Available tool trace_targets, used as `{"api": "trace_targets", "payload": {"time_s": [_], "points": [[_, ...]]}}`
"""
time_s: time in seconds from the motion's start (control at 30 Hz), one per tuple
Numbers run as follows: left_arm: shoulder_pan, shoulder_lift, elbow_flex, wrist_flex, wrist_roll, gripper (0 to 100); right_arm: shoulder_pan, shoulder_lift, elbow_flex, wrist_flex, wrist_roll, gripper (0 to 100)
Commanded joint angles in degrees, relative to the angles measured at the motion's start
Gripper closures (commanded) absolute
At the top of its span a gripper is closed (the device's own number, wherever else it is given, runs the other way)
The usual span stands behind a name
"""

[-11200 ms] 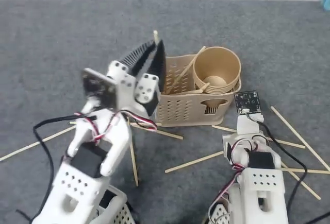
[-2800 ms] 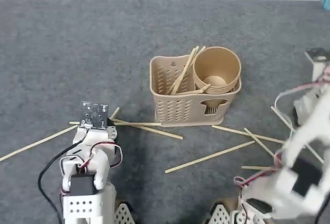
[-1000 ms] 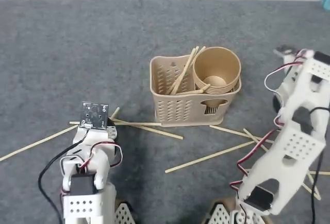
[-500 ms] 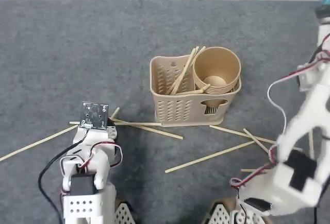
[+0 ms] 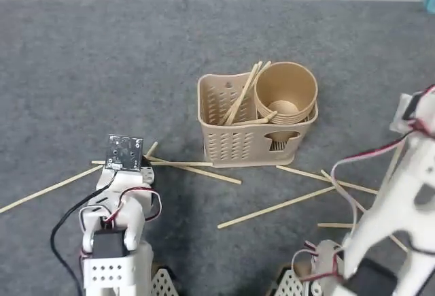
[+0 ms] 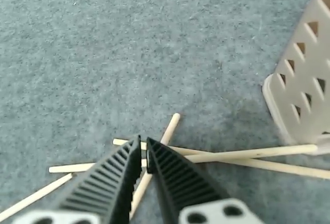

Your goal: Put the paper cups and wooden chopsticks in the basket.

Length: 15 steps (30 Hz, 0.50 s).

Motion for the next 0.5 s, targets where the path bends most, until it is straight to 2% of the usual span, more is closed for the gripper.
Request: {"api": "trace_targets", "payload": {"time_s": [0.0,0.23,0.37,0.47], "points": [[-0.35,-0.97,-0.31,-0.7,-0.88,99,-4.09,-5.85,-3.34,-3.47,-5.1,99.1],[-0.35,-0.97,-0.31,-0.7,-0.88,99,-12.79,-10.77,-14.77,-7.25,-15.65,99.1],[-0.35,-0.97,-0.31,-0.7,-0.88,99,-22.37,-13.05,-19.78,-9.8,-23.47,99.1],[-0.35,-0.97,-0.31,-0.7,-0.88,99,-30.37,-14.29,-19.78,-16.84,-26.9,99.1]]}}
